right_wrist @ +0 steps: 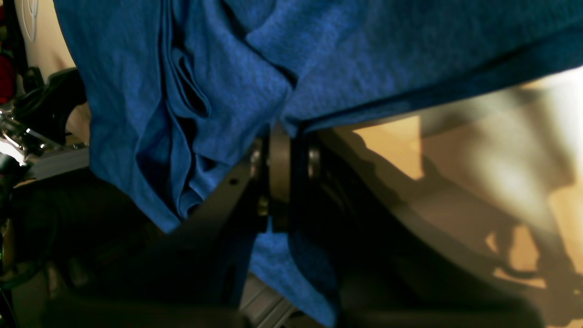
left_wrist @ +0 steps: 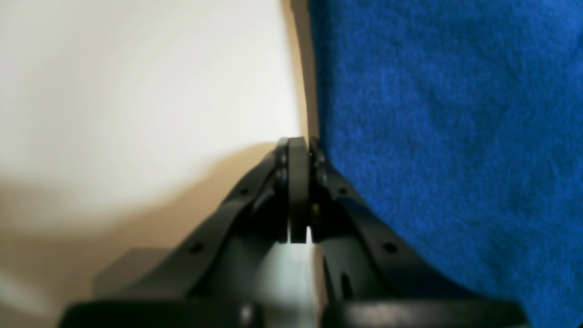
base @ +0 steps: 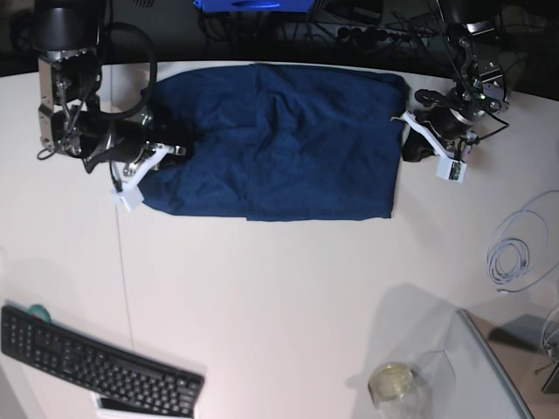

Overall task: Layout the t-shirt on the table in an organized manner, then fold the t-shirt properly
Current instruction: 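Grasp the shirt's short ends with both grippers, then fold the end held by the right gripper over toward the left gripper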

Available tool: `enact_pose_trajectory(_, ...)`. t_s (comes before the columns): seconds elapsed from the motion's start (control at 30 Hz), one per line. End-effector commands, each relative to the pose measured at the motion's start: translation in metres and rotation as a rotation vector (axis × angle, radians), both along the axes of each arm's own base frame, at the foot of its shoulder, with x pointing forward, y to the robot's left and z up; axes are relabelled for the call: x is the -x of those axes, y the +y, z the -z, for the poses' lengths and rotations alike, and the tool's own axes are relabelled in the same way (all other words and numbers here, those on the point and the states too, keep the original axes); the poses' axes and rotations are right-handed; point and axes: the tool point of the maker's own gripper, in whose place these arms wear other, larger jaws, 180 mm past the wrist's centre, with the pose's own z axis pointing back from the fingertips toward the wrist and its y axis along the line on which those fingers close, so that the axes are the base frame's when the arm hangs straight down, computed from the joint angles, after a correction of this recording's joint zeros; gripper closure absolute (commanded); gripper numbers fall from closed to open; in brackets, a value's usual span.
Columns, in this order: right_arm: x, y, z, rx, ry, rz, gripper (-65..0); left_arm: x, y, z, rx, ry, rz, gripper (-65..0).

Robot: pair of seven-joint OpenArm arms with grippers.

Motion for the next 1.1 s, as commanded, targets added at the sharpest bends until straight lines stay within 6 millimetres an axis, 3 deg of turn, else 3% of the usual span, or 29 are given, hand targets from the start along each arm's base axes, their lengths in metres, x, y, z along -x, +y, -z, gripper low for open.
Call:
enact_pose_trajectory(0.0,-0.013,0.000,-0.012,-0.009,-0.032,-0.007,0.0,-0.007,0.004,-0.008,-0.002,-0.031,0.002,0.0)
enact_pose_trajectory(0.33,-0.023,0.054,-0.079,-0.078,-0.090,-0.083,0.0,-0.013,-0.003,-0.009,0.012,-0.043,0.001,0.0)
enact_pose_trajectory(0.5,-0.014,0.098,-0.101,-0.125,-0.066,-0.153,0.0,-0.019,-0.012,-0.011,0.029,-0.054,0.004,0.0)
enact_pose_trajectory(0.6,-0.005,0.124,-0.106,-0.152,-0.024,-0.171,0.0,-0.022,-0.029,-0.009,0.042,-0.049,0.046,0.0)
enact_pose_trajectory(0.83,-0.007,0.159,-0.115,-0.185,0.005,-0.216,0.0,-0.021,-0.053,-0.007,0.060,-0.046,0.111,0.0)
enact_pose_trajectory(1.07,-0.018,0.179,-0.086,-0.168,0.066,-0.173,0.0,-0.022,-0.053,-0.008,0.060,-0.047,0.110,0.0)
